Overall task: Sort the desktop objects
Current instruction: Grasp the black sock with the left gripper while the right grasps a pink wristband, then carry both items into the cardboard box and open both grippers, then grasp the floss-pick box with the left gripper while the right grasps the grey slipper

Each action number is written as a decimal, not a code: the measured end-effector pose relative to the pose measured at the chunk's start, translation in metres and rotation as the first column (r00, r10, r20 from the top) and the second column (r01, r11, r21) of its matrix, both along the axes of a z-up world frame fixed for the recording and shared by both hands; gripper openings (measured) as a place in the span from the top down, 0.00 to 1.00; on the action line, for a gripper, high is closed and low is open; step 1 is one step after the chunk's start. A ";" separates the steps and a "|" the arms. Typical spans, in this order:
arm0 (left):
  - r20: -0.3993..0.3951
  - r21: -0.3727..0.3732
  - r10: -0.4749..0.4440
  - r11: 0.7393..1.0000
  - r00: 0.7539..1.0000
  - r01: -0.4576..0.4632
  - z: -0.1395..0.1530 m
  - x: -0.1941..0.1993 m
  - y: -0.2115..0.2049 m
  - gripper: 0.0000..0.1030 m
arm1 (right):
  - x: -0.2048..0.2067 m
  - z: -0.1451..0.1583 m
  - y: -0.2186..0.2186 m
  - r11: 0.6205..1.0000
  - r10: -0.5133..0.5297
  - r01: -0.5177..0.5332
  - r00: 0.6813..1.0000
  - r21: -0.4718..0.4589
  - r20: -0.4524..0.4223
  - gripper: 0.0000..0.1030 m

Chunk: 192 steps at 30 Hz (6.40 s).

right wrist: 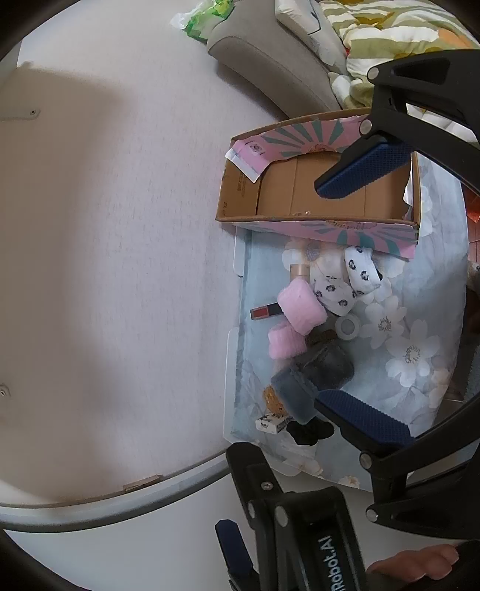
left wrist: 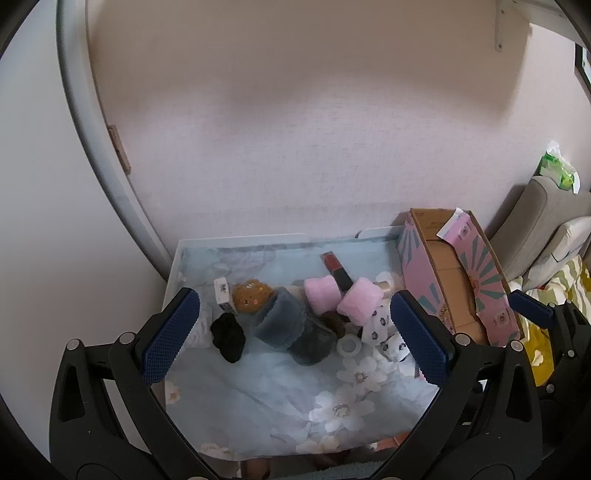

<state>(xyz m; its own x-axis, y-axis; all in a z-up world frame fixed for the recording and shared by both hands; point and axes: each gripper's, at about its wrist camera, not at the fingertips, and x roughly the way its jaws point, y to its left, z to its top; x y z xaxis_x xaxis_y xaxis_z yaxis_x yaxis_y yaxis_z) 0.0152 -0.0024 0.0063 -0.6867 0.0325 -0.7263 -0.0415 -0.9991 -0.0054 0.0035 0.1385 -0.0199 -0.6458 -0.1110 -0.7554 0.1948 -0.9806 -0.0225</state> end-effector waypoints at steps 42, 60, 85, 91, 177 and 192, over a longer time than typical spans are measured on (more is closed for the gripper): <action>0.063 -0.020 0.080 0.997 0.995 -0.079 -0.201 -0.035 -0.098 0.24 | -0.132 -0.125 -0.020 0.873 0.460 -0.487 0.846 0.038 0.271 0.10; 0.182 -0.029 0.009 1.000 0.983 -0.004 -0.245 -0.063 -0.089 0.68 | -0.160 -0.192 -0.047 0.787 0.526 -0.615 0.710 0.049 0.468 0.50; 0.092 0.056 0.055 0.997 0.994 -0.060 -0.150 -0.036 -0.110 0.81 | -0.154 -0.115 -0.024 0.844 0.524 -0.529 0.780 -0.088 0.342 0.80; 0.024 0.051 0.007 0.999 1.000 -0.008 -0.092 -0.038 -0.093 0.81 | -0.146 -0.071 -0.003 0.850 0.525 -0.516 0.805 -0.109 0.276 0.80; -0.038 0.002 -0.067 0.998 0.997 0.067 -0.006 -0.073 -0.002 0.00 | -0.092 -0.052 0.094 0.899 0.423 -0.438 0.878 0.020 0.223 0.27; -0.028 0.075 0.145 0.987 0.989 -0.142 -0.071 -0.016 -0.127 0.01 | -0.076 -0.094 -0.022 0.845 0.532 -0.532 0.822 -0.061 0.203 0.27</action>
